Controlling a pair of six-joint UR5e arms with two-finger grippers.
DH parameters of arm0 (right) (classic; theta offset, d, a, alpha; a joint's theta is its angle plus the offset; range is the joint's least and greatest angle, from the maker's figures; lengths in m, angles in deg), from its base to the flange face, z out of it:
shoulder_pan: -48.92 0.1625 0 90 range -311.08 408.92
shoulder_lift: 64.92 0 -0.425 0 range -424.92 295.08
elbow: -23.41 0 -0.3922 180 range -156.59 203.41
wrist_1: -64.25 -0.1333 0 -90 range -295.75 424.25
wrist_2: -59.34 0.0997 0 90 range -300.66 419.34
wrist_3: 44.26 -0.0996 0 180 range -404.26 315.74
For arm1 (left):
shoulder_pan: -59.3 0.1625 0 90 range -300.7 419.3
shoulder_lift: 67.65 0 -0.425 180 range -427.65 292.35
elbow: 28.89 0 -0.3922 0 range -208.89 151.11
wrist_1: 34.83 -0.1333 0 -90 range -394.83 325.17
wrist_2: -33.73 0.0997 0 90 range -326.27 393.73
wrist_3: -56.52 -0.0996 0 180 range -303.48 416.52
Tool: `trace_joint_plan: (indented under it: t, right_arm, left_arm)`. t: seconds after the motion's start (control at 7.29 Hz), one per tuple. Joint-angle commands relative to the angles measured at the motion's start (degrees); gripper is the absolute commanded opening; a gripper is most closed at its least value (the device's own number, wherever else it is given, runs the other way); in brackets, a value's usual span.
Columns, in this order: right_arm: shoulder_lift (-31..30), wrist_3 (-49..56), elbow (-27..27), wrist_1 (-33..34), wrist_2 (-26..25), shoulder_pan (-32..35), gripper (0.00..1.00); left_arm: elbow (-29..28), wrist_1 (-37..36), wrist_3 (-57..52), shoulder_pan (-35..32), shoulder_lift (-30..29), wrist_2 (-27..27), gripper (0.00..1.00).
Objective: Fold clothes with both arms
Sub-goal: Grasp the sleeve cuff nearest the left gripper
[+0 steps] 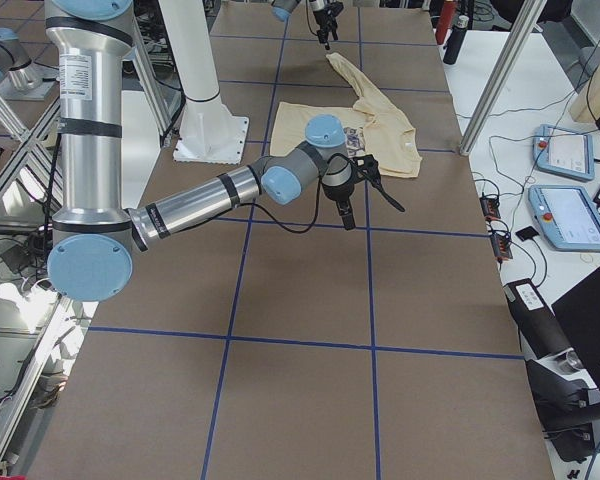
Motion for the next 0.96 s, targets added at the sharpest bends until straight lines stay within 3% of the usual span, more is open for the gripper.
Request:
trace_joint_plan:
  t: [0.0, 0.41, 0.82]
  right_arm:
    - [-0.07, 0.03, -0.05, -0.04, -0.12, 0.01, 1.00]
    - [-0.07, 0.03, -0.05, -0.04, -0.21, 0.01, 1.00]
    - [0.02, 0.03, -0.05, -0.04, -0.38, 0.01, 1.00]
  left_arm:
    - [-1.83, 0.44, -0.06, 2.34, -0.70, 0.72, 0.77]
    - [-3.94, 0.44, -0.42, 2.61, -2.29, 0.72, 0.55]
    - [-4.55, 0.53, -0.68, 2.70, -2.20, 0.64, 0.51]
